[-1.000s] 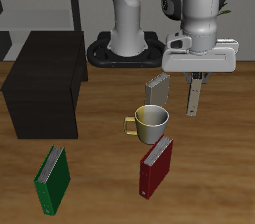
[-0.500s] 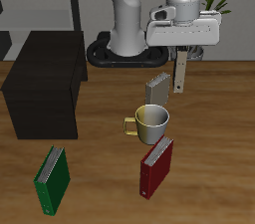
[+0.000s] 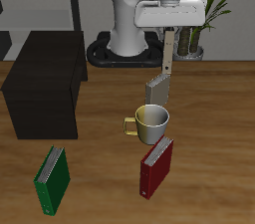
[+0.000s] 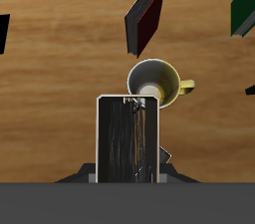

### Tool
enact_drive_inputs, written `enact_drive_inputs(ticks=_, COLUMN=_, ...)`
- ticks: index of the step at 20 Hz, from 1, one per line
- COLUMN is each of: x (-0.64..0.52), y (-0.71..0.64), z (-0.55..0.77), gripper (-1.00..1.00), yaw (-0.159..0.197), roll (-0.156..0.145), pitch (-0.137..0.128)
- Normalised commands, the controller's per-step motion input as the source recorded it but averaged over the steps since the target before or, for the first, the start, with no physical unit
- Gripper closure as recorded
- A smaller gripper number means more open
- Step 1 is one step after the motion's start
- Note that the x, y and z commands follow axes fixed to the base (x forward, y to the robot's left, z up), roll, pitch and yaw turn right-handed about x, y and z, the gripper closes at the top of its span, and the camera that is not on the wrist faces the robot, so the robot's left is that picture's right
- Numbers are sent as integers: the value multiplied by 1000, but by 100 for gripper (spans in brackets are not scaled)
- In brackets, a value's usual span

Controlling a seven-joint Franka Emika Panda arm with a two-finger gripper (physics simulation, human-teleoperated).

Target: Place the left yellow book in the top region of the shelf

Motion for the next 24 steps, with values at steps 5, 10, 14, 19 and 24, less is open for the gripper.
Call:
enact_drive_inputs(ticks=5, x=-371, y=-303, z=96, gripper=100, yaw=-1, roll=-25, pitch=-30)
enact_drive_inputs(ticks=10, x=-513, y=-260, z=114, gripper=100, yaw=24, roll=-18, pitch=-53)
enact_drive_inputs(ticks=14, x=-422, y=-308, z=50, gripper=100, yaw=48, roll=-41, pitch=-72)
enact_drive_inputs(ticks=19, x=-290, y=-369, z=31, gripper=100, yaw=19, roll=-70, pitch=-55)
enact_drive_inputs(ticks=24, x=-175, y=-415, z=-111, gripper=100, yaw=43, roll=-117, pitch=-52)
